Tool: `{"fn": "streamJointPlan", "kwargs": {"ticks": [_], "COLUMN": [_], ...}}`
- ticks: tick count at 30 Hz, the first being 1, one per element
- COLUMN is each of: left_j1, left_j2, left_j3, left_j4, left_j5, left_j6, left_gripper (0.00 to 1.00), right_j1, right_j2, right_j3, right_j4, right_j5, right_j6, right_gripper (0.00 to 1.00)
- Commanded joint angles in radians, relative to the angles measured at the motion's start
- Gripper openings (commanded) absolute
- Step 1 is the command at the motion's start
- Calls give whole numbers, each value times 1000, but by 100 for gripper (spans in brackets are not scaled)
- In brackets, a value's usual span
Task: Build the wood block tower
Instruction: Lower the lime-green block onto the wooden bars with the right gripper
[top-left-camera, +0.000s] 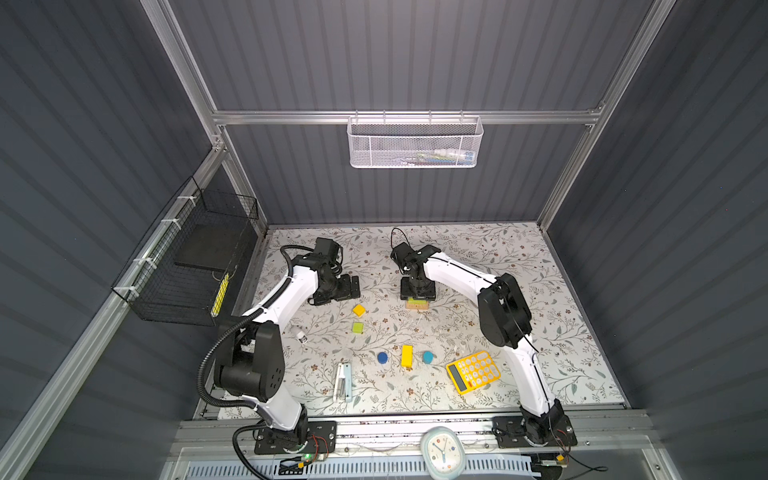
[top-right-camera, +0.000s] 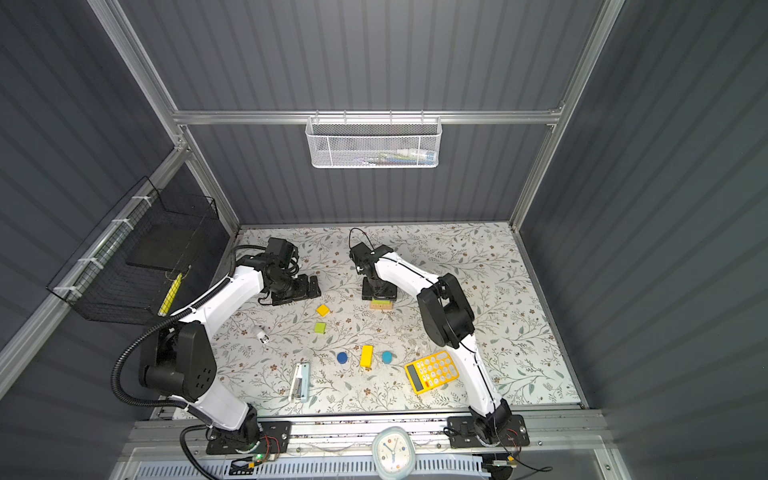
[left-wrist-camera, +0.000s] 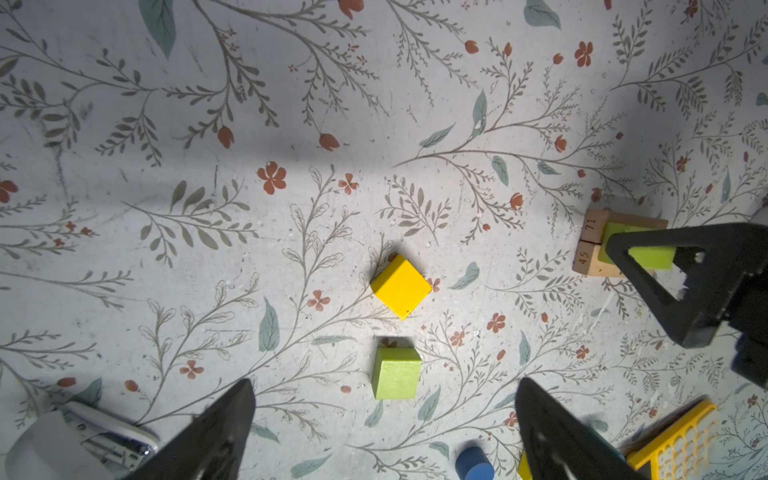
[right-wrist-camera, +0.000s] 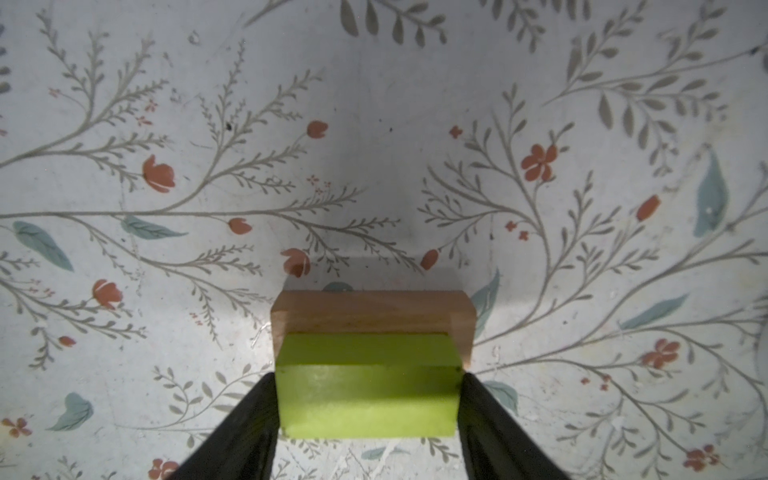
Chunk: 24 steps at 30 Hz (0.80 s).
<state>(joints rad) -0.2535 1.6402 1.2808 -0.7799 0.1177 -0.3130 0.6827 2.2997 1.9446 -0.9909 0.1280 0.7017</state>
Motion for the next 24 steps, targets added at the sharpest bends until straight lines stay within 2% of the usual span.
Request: {"fn": "streamJointPlan", "kwargs": {"ticks": [1, 11, 24], "left_j1": [11, 11, 13], "left_j2": [-20, -20, -18], "left_j3": [-9, -11, -10], "left_j4": [-5, -5, -4], "left_j5": [20, 21, 23], "left_j6": [18, 18, 18], "left_gripper": [98, 98, 98], "right_j1": [5, 5, 5], "right_j2": [-8, -8, -7], "right_j3": [19, 19, 17], "right_j4": [-8, -12, -13], "right_j5": [0, 4, 5], "right_j6": [-10, -11, -23], "right_gripper": [68, 70, 66]}}
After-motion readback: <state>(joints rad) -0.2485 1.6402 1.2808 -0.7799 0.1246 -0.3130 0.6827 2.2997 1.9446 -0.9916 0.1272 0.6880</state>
